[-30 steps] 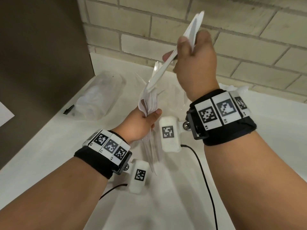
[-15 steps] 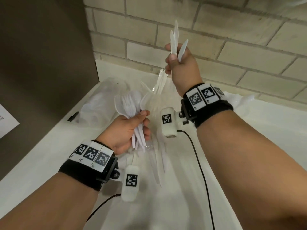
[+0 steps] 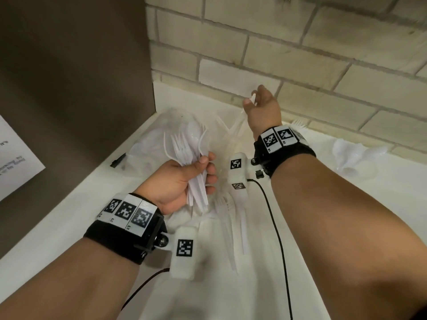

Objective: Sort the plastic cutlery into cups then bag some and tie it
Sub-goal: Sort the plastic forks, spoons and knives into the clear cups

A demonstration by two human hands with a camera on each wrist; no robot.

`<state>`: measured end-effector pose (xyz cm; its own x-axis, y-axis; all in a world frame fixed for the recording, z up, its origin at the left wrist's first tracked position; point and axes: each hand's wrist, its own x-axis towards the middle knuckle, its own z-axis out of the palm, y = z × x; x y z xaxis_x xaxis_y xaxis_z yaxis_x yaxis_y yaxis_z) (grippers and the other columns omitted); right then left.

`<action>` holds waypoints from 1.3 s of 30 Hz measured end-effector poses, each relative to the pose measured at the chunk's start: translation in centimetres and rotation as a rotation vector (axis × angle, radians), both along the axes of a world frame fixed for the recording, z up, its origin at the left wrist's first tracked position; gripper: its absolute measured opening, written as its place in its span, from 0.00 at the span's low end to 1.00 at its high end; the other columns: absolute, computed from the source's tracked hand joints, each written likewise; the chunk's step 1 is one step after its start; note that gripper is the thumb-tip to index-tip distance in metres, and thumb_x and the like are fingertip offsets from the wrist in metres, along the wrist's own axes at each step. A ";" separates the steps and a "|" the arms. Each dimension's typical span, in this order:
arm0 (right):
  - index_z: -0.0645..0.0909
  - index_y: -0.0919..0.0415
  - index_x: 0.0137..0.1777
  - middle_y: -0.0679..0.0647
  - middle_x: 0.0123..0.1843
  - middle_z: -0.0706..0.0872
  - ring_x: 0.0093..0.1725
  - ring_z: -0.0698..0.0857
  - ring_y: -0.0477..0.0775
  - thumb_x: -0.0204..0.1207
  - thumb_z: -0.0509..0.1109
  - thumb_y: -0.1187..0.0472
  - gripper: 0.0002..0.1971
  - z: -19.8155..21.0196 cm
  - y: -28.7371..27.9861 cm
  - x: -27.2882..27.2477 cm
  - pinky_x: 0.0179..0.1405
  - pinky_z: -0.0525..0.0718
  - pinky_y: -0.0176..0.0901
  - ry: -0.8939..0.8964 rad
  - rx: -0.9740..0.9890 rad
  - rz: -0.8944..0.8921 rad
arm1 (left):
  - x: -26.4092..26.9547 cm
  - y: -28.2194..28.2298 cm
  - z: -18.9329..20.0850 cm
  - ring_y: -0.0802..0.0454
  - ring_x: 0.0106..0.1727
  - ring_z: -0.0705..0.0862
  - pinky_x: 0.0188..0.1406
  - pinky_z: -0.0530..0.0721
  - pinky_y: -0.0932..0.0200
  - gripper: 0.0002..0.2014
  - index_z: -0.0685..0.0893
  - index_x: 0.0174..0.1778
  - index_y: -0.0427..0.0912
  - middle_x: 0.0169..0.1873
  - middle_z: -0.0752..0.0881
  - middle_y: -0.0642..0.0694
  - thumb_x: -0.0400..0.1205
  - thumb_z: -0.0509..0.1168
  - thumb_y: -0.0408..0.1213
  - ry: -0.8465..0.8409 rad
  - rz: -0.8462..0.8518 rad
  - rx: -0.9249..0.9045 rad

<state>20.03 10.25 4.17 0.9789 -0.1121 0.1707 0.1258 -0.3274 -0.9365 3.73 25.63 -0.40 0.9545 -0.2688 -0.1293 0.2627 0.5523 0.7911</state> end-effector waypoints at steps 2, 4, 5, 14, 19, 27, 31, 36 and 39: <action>0.61 0.62 0.81 0.56 0.81 0.69 0.80 0.68 0.52 0.81 0.66 0.64 0.30 0.7 -0.5 -0.5 0.78 0.67 0.43 -0.024 -0.039 0.019 | 0.1 -0.4 -0.1 0.50 0.35 0.81 0.43 0.78 0.52 0.08 0.82 0.51 0.41 0.33 0.82 0.47 0.79 0.61 0.36 0.005 -0.017 -0.009; 0.67 0.60 0.79 0.55 0.81 0.68 0.80 0.67 0.51 0.81 0.65 0.64 0.26 1.6 -0.8 -1.6 0.78 0.67 0.42 -0.096 -0.123 0.009 | 0.2 -0.8 -0.2 0.49 0.37 0.83 0.44 0.80 0.52 0.09 0.82 0.53 0.40 0.35 0.83 0.46 0.80 0.61 0.37 -0.005 -0.039 -0.009; 0.72 0.59 0.76 0.55 0.79 0.72 0.78 0.70 0.50 0.81 0.66 0.64 0.23 2.0 -1.0 -2.5 0.77 0.68 0.42 -0.141 -0.115 0.015 | 0.3 -1.1 -0.2 0.49 0.38 0.84 0.44 0.81 0.52 0.10 0.82 0.54 0.39 0.36 0.84 0.46 0.80 0.62 0.37 -0.012 -0.045 -0.007; 0.85 0.62 0.44 0.54 0.39 0.90 0.40 0.87 0.47 0.71 0.77 0.54 0.11 0.9 -2.2 -12.6 0.46 0.86 0.43 0.201 0.049 0.485 | 0.3 -3.0 1.0 0.49 0.38 0.89 0.39 0.89 0.54 0.14 0.85 0.50 0.39 0.36 0.91 0.44 0.73 0.64 0.40 -0.056 -0.022 0.117; 0.82 0.71 0.48 0.69 0.46 0.86 0.45 0.85 0.65 0.78 0.71 0.57 0.14 -0.3 -2.5 -14.3 0.46 0.84 0.58 0.263 0.311 0.420 | -0.1 -4.2 1.3 0.41 0.50 0.89 0.55 0.85 0.43 0.12 0.87 0.55 0.40 0.47 0.90 0.38 0.78 0.65 0.39 -0.044 -0.065 0.100; 0.82 0.57 0.40 0.59 0.38 0.86 0.42 0.87 0.61 0.80 0.68 0.56 0.09 0.1 -2.6 -14.9 0.45 0.86 0.57 0.281 0.392 0.252 | -0.2 -5.4 1.4 0.43 0.47 0.90 0.52 0.87 0.41 0.15 0.83 0.59 0.39 0.46 0.91 0.39 0.77 0.62 0.36 -0.017 -0.120 0.013; 0.81 0.58 0.44 0.60 0.39 0.87 0.40 0.86 0.60 0.81 0.67 0.54 0.08 0.2 -2.7 -14.7 0.38 0.85 0.50 0.275 0.439 0.196 | -0.1 -5.5 1.4 0.42 0.45 0.90 0.49 0.89 0.44 0.13 0.86 0.55 0.40 0.45 0.90 0.39 0.77 0.63 0.37 -0.015 -0.152 0.044; 0.80 0.60 0.47 0.56 0.41 0.88 0.40 0.88 0.56 0.83 0.64 0.54 0.10 1.1 -3.1 -14.1 0.37 0.86 0.51 0.209 0.490 0.106 | -0.4 -5.3 0.9 0.48 0.36 0.88 0.35 0.85 0.55 0.10 0.88 0.51 0.46 0.51 0.90 0.39 0.78 0.63 0.39 -0.001 -0.190 0.099; 0.79 0.62 0.51 0.53 0.40 0.90 0.42 0.89 0.52 0.84 0.62 0.56 0.10 1.5 -3.3 -13.7 0.32 0.84 0.46 0.157 0.516 0.108 | -0.5 -5.4 0.8 0.51 0.29 0.83 0.33 0.80 0.57 0.09 0.89 0.48 0.47 0.53 0.89 0.37 0.78 0.64 0.38 0.008 -0.167 0.097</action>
